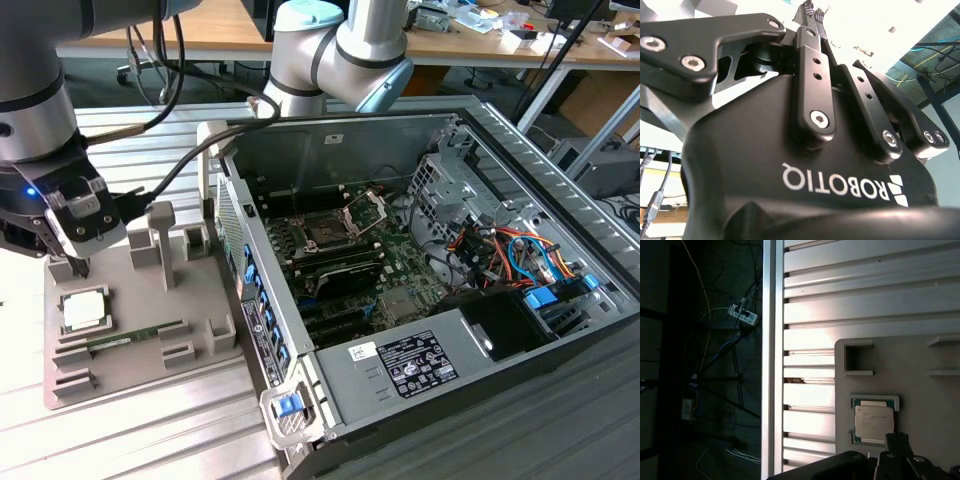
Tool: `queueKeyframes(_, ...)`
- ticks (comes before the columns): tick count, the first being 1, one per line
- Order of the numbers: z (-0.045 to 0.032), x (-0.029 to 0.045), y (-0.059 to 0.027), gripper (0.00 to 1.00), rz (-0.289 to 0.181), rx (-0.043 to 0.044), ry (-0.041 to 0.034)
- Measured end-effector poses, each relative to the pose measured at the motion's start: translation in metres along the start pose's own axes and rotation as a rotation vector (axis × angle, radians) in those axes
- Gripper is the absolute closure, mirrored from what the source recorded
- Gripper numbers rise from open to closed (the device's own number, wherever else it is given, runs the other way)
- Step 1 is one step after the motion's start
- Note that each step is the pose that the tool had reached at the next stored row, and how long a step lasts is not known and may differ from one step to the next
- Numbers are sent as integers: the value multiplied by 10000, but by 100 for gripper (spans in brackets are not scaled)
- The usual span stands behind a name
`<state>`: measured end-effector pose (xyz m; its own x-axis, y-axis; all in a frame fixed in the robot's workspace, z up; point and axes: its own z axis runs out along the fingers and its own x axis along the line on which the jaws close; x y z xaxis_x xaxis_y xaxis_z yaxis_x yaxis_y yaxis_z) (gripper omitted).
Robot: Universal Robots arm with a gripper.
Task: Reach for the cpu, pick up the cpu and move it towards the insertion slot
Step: 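Pick up the cpu and move it towards the insertion slot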
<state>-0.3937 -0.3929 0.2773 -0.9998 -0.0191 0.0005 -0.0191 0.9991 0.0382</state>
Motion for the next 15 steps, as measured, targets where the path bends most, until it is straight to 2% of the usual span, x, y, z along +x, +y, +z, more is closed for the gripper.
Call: queueKeyframes(15,62,0,-2,90,0,0,0)
